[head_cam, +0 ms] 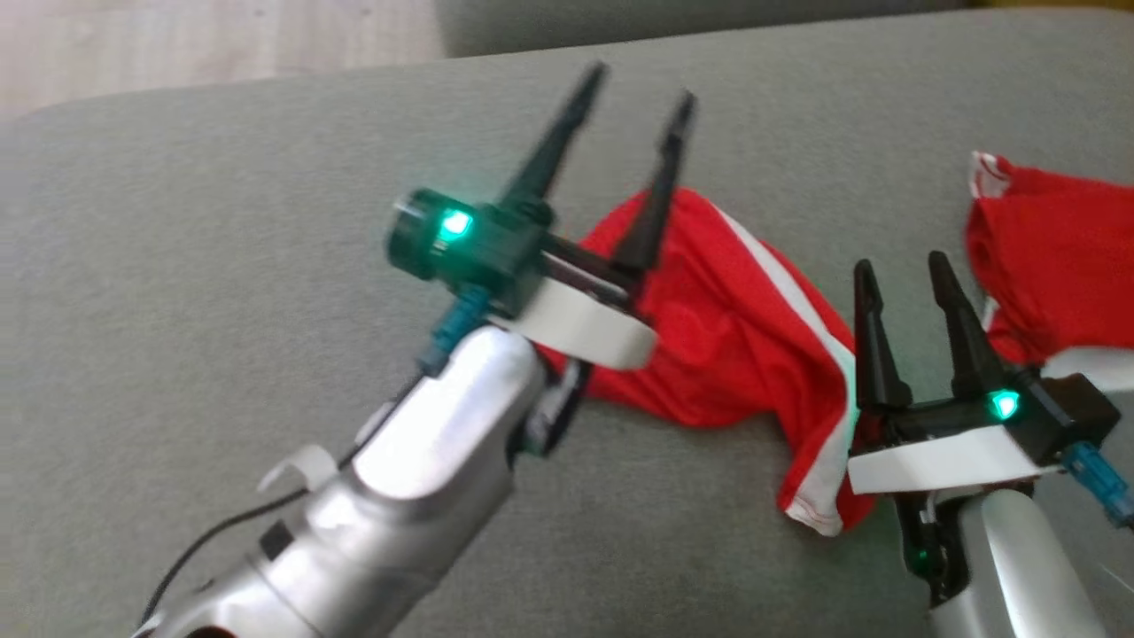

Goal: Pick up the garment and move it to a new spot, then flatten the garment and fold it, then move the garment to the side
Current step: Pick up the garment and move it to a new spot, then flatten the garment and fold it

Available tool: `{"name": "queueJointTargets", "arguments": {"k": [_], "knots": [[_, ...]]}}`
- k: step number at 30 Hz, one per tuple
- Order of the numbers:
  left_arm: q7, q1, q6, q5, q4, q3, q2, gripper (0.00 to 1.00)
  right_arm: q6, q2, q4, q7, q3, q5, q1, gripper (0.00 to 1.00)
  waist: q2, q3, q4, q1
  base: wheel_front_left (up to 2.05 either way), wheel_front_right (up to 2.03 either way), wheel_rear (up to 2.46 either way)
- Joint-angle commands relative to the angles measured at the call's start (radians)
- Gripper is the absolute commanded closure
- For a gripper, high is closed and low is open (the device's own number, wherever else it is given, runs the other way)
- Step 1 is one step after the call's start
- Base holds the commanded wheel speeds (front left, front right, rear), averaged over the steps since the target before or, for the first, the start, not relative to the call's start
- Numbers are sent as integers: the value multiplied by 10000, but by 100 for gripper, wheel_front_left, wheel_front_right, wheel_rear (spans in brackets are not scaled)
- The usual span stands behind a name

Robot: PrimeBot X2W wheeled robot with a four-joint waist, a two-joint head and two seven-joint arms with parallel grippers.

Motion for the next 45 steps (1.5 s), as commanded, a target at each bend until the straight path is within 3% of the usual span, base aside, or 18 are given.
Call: {"name": "queueJointTargets", "arguments": {"k": [1, 4, 13, 18, 24, 32, 36, 43, 44, 45], "knots": [[-41, -145, -172, 276, -137, 804, 104, 0, -7, -43, -345, -107, 116, -88, -15, 0, 0, -186, 416, 0, 0, 0, 0], [-41, 530, -543, 749, -144, 1727, 585, 0, -7, -43, -338, -107, 15, -192, 119, 0, 0, -308, 832, 0, 0, 0, 0], [-41, 3277, -558, 1362, -463, 3560, 1499, 0, -7, -43, -199, -107, -51, -229, 384, 0, 0, -501, 1340, 0, 0, 0, 0], [-41, 4846, -694, 1670, -666, 4301, 1161, 0, -7, -43, -124, -107, -152, -275, 531, 0, 0, -559, 1610, 0, 0, 0, 0], [-41, 5138, -1134, 2205, -814, 4881, 571, 0, -7, -43, 157, -107, -445, -663, 266, 0, 0, -513, 1919, 0, 0, 0, 0], [-41, 4966, -1612, 2644, -647, 5074, 167, 0, -7, -74, 2784, 1004, -1035, -966, -1394, 0, 0, -82, 2200, 0, 0, 0, 0], [-41, 4936, -1724, 2708, -552, 5096, 90, 0, -7, -405, 4000, 1269, -1040, -820, -2236, 0, 0, 155, 2346, 0, 0, 0, 0], [-41, 4815, -1767, 2672, -526, 5145, 58, 0, -7, -761, 5707, 1467, -168, 80, -3162, 0, 0, 412, 2475, 0, 0, 0, 0], [-41, 4803, -1749, 2642, -537, 5141, 57, 0, -7, -799, 5843, 1497, 122, 314, -3225, 7, 0, 425, 2468, 0, 0, 0, 0], [-42, 4795, -1729, 2621, -543, 5143, 56, 0, -7, -855, 5939, 1487, 400, 538, -3278, 64, 0, 431, 2451, 0, 0, 0, 0]]}}
